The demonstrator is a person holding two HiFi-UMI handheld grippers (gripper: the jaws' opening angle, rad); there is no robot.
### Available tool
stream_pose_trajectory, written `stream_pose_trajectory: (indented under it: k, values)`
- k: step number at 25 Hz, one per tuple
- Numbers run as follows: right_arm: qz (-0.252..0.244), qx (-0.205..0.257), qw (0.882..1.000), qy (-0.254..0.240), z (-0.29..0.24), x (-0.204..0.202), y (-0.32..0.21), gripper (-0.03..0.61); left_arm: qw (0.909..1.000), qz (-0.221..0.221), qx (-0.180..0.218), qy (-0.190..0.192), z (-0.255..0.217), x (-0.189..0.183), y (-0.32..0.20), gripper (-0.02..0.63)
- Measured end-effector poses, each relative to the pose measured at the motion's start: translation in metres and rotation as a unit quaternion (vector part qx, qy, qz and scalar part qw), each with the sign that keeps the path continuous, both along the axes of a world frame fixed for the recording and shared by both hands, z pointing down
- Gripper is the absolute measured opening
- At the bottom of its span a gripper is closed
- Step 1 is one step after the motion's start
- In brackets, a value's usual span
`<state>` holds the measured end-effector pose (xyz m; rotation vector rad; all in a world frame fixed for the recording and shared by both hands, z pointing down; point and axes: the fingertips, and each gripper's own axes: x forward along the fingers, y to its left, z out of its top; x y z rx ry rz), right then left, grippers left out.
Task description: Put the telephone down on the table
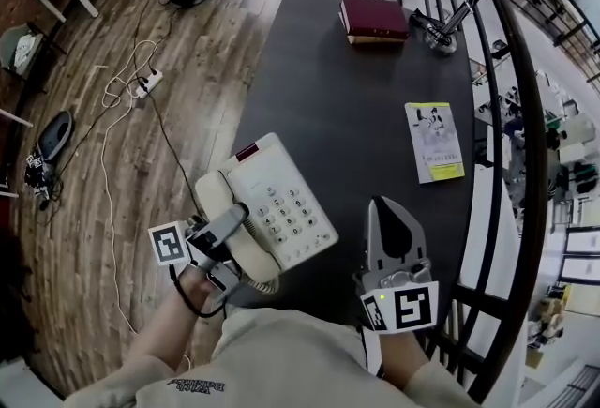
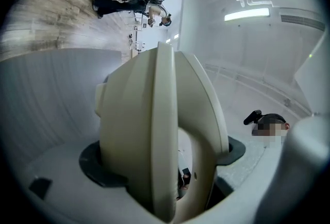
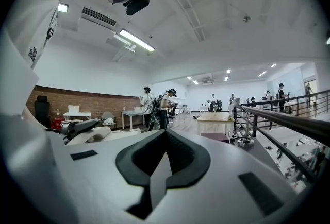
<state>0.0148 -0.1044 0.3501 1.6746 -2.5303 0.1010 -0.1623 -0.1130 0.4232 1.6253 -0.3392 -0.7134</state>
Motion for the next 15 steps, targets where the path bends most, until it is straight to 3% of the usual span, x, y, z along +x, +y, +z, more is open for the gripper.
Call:
stream_pose_trajectory:
  k: [7,15]
  values:
    - [-0.024,-0.015,1.000,-0.001,0.023,0.011,-0.018,0.002,0.9983,-0.041,-0.038,-0.016,0.023,0.013,-0.009,0.480]
    - [-0.013,0.007,1.000,0.005,0.032,0.028,-0.069,0.002,0.9969,-0.060,-0.038,-0.034,0.040,0.029,-0.067,0.480]
